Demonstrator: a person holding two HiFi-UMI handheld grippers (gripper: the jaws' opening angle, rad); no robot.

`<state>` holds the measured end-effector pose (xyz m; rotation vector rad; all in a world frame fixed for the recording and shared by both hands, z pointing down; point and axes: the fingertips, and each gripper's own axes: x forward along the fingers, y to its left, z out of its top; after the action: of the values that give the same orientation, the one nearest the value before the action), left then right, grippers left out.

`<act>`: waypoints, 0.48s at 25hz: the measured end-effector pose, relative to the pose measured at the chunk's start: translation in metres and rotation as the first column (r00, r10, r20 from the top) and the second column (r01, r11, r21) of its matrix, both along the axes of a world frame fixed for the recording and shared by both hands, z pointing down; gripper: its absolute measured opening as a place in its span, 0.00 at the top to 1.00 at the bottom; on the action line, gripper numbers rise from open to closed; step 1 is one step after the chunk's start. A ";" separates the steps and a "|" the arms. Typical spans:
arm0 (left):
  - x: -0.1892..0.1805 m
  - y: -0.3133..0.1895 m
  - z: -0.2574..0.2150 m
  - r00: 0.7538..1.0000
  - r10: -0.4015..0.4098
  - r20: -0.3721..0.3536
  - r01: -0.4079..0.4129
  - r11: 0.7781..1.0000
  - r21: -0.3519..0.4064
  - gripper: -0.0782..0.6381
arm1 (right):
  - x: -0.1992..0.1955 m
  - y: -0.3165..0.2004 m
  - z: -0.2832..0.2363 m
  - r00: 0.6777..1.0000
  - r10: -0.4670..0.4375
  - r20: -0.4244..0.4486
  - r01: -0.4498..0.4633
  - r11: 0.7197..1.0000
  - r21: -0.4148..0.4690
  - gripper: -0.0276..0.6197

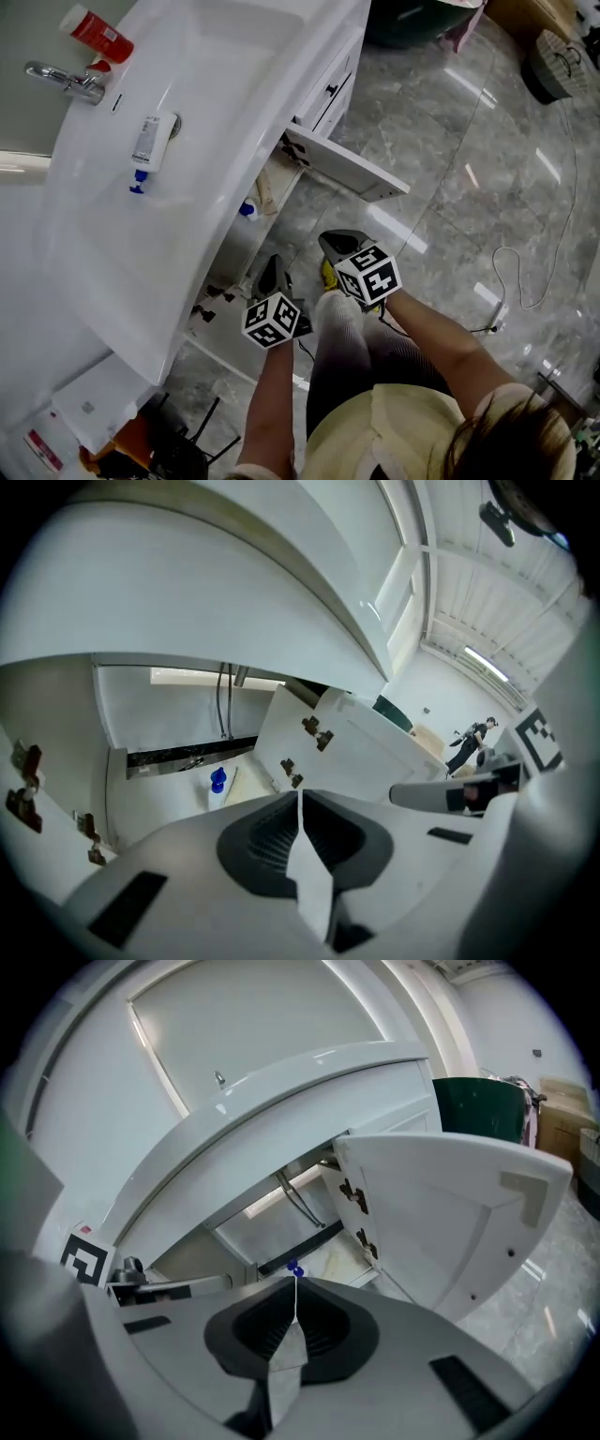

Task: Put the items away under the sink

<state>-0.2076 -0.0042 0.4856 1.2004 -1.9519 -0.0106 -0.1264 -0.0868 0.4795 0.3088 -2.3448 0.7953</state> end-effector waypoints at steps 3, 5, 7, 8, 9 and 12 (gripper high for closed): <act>0.000 -0.003 -0.022 1.000 -0.012 -0.009 0.012 1.000 0.011 0.83 | -0.002 -0.001 -0.018 1.000 -0.012 0.008 0.012 1.000 0.002 0.92; 0.002 -0.001 -0.037 1.000 0.009 -0.009 -0.008 1.000 0.010 0.83 | -0.002 0.002 -0.030 1.000 -0.015 0.016 0.015 1.000 0.001 0.92; 0.005 -0.001 -0.052 0.999 0.028 -0.015 -0.028 1.000 0.015 0.83 | -0.001 0.005 -0.042 1.000 -0.022 0.018 0.021 1.000 0.003 0.92; 0.006 0.000 -0.058 0.999 0.029 -0.023 -0.028 0.999 0.016 0.83 | 0.000 0.006 -0.047 1.000 -0.026 0.012 0.026 1.000 0.002 0.92; 0.007 0.000 -0.064 0.999 0.025 -0.033 -0.024 1.000 0.017 0.84 | 0.001 0.008 -0.051 1.000 -0.029 0.004 0.029 1.000 0.001 0.92; 0.014 -0.004 -0.080 0.998 0.019 -0.059 -0.018 0.999 0.031 0.84 | 0.005 0.011 -0.063 1.000 -0.029 -0.008 0.030 1.000 0.005 0.92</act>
<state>-0.1933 -0.0080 0.4054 1.2247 -1.8953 -0.0663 -0.1217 -0.0756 0.4165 0.2782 -2.3393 0.7732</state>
